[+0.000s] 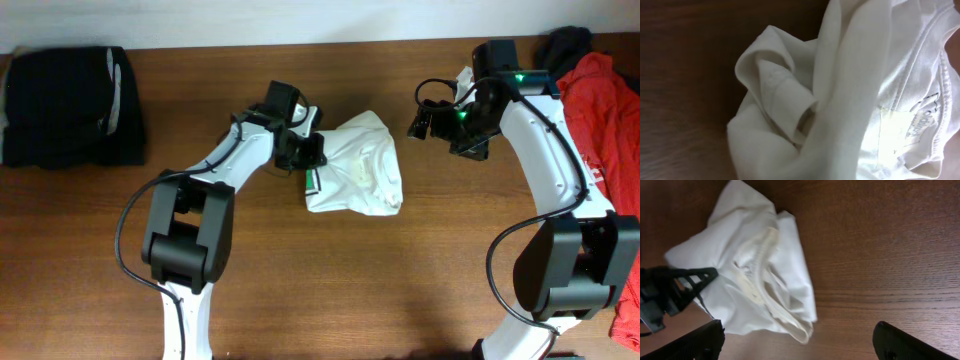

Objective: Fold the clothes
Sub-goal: 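Carry the bundle to the top-left black pile and release it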

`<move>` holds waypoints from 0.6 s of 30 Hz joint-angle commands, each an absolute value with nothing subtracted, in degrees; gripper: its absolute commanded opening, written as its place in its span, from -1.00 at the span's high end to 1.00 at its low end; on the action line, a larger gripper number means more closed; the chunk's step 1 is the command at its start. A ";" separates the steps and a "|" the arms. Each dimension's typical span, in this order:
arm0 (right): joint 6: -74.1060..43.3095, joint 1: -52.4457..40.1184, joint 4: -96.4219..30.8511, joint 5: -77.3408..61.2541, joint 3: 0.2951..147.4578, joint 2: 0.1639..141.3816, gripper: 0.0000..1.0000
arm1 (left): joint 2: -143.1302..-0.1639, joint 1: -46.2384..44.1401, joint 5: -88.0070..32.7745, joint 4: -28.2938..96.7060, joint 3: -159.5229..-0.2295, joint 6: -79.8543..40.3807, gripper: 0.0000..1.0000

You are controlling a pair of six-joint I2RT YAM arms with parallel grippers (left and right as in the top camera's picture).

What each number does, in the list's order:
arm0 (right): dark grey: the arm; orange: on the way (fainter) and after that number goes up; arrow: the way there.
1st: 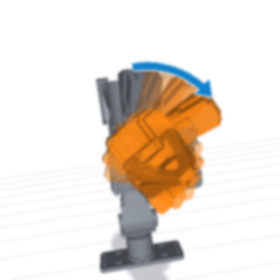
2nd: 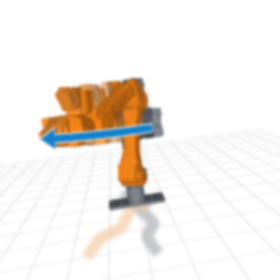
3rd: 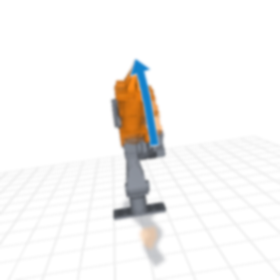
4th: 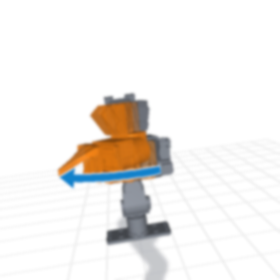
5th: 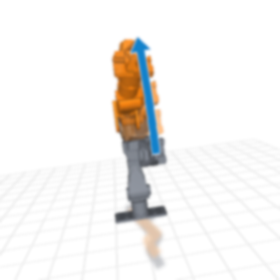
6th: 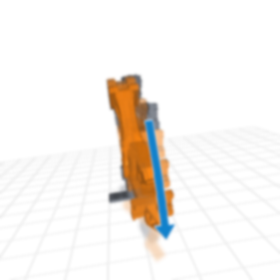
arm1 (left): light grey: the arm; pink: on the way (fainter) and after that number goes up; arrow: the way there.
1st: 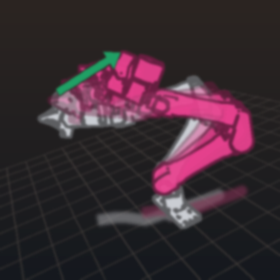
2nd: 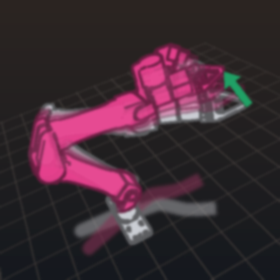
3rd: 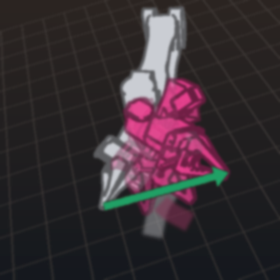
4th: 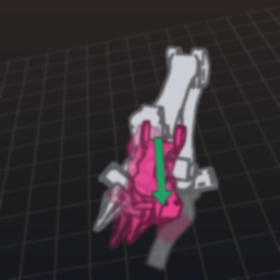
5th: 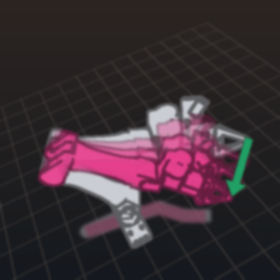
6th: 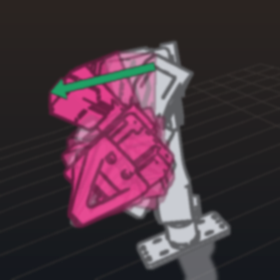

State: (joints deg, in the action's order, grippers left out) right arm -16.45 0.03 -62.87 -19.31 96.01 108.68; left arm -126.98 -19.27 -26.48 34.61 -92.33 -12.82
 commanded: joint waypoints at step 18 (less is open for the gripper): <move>-16.97 0.05 -61.93 -17.78 96.64 108.38 -0.97 | -126.85 15.62 -3.90 43.27 -121.27 15.40 0.99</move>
